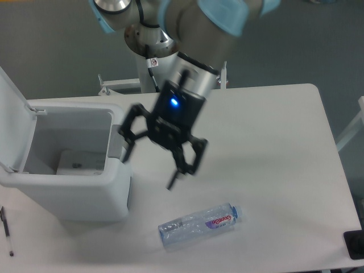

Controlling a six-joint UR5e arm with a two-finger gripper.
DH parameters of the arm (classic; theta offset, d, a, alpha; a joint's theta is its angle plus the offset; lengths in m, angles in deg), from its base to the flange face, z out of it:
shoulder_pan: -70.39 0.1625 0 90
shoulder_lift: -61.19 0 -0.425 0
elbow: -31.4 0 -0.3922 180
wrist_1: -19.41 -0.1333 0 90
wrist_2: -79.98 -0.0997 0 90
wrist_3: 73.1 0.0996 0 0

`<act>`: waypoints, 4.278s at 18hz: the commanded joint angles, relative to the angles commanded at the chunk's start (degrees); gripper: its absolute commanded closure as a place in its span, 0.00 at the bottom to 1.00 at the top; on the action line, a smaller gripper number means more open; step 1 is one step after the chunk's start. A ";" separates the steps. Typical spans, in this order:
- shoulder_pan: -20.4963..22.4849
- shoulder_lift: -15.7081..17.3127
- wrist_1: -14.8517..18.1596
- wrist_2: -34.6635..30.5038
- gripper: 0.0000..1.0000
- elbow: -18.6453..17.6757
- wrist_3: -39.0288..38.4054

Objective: Place the trash in the trash can
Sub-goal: 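Move the open gripper back over the clear water bottle, then lower the gripper around the bottle's cap end and close on it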

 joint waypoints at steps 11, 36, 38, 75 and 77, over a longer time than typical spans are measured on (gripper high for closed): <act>3.61 -7.83 0.35 -12.73 0.00 0.19 5.27; -7.47 -16.27 4.83 -36.83 0.00 -0.60 15.20; -7.91 -16.36 4.66 -36.91 0.00 -0.95 15.21; -13.45 -20.40 7.03 -42.01 0.26 0.71 18.02; -13.53 -20.32 7.03 -41.75 0.35 0.80 18.02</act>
